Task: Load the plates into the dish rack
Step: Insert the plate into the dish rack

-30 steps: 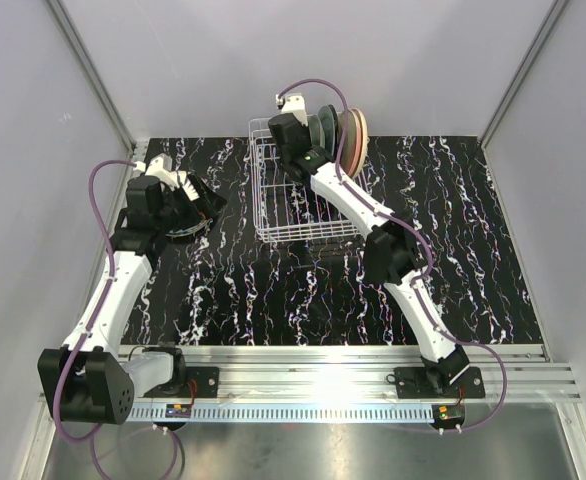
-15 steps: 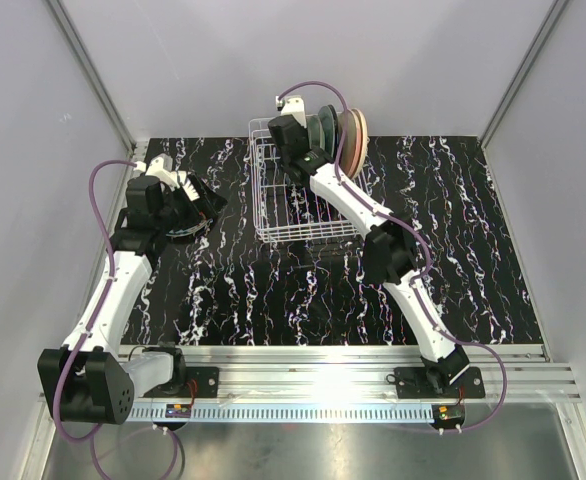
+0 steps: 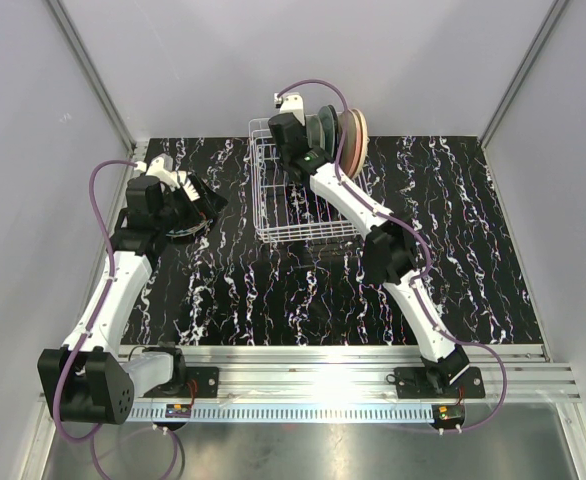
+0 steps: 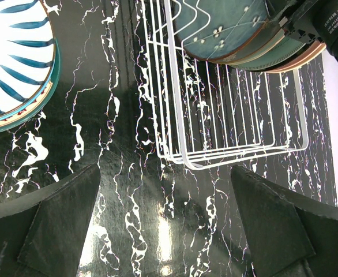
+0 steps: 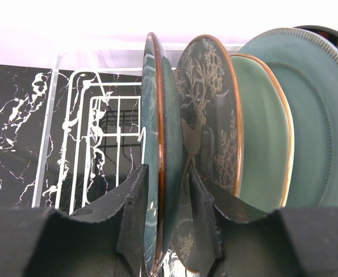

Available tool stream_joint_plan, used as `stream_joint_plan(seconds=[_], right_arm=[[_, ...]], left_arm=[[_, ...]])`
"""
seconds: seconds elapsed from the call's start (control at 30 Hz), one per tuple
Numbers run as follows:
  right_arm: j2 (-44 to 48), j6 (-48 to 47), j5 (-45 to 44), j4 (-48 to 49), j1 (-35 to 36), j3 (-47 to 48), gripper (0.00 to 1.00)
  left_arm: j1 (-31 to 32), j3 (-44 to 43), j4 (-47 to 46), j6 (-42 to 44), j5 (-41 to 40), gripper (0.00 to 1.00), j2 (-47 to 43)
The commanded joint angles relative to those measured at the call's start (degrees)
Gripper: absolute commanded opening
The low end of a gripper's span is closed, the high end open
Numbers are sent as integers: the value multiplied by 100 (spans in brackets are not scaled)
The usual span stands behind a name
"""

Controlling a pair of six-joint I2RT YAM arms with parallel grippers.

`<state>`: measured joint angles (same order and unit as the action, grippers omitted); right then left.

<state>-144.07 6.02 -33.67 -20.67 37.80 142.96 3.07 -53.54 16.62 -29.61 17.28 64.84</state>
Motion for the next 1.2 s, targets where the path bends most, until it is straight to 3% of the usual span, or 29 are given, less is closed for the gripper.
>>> stream_joint_plan(seconds=[0.0, 0.47, 0.63, 0.8, 1.17], right_arm=[[379, -57, 1, 274, 17, 233, 42], [1390, -189, 203, 283, 61, -514, 48], [1943, -119, 712, 247, 61, -918, 52], [2803, 39, 1449, 405, 69, -1910, 55], [5063, 320, 2628, 1143, 61, -5399, 58]], left_arm=[[1, -253, -256, 7, 118, 99, -59], [-131, -298, -151, 139, -93, 99, 46], [-263, -289, -133, 183, -321, 99, 64], [-640, -280, -133, 122, -462, 99, 222], [-1458, -236, 69, -28, -1103, 99, 503]])
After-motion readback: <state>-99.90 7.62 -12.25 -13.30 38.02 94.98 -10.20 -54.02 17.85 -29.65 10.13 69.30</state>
